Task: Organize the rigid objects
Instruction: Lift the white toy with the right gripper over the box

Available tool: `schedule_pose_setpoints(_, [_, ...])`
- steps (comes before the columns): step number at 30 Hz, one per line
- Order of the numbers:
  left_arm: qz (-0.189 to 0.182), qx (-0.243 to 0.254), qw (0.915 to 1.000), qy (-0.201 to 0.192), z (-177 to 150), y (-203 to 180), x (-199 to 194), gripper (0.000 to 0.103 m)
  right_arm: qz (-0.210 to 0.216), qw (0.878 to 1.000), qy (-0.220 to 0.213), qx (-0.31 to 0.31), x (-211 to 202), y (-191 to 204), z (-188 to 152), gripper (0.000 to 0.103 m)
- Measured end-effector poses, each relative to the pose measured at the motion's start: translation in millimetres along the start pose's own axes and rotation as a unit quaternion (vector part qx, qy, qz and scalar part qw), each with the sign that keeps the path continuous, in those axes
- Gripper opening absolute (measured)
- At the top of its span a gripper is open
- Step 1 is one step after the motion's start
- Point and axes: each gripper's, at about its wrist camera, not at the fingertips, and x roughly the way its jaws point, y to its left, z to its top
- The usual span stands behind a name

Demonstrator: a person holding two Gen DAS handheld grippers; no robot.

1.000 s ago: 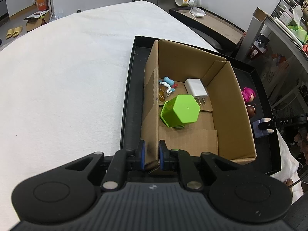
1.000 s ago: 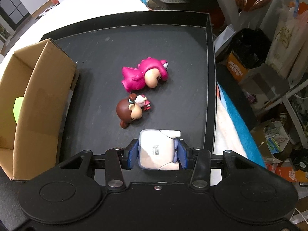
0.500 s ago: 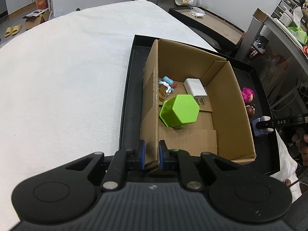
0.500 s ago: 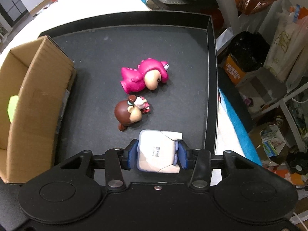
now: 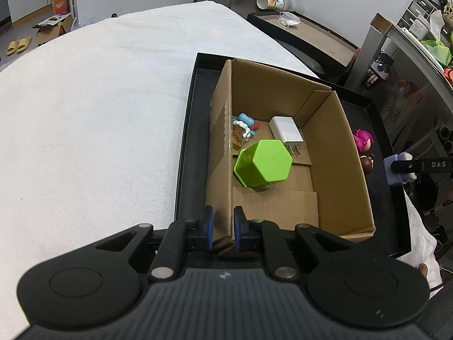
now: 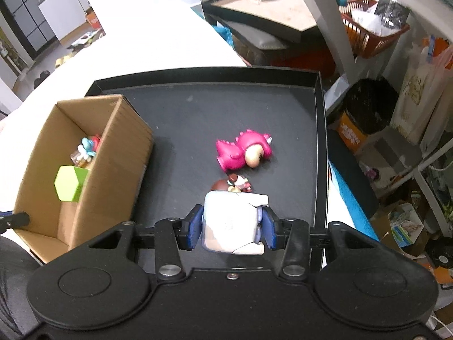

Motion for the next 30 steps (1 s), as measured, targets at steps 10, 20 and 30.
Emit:
schedule_pose_setpoints(10, [0.001, 0.002, 1.0, 0.0, 0.1, -0.9, -1.1, 0.013, 0.019, 0.999, -0.044, -0.016, -27.8, 25.2, 7.2, 0.043])
schedule_pose_setpoints(20, [0.001, 0.003, 1.0, 0.001, -0.3, -1.2, -1.0, 0.013, 0.04, 0.994, -0.083, -0.063, -47.0, 65.5, 18.7, 0.043])
schedule_pose_setpoints(30, [-0.009, 0.0, 1.0, 0.003, 0.8, 3.3, 1.4, 0.013, 0.045, 0.989, -0.08, -0.112, -44.7, 106.0, 26.7, 0.043])
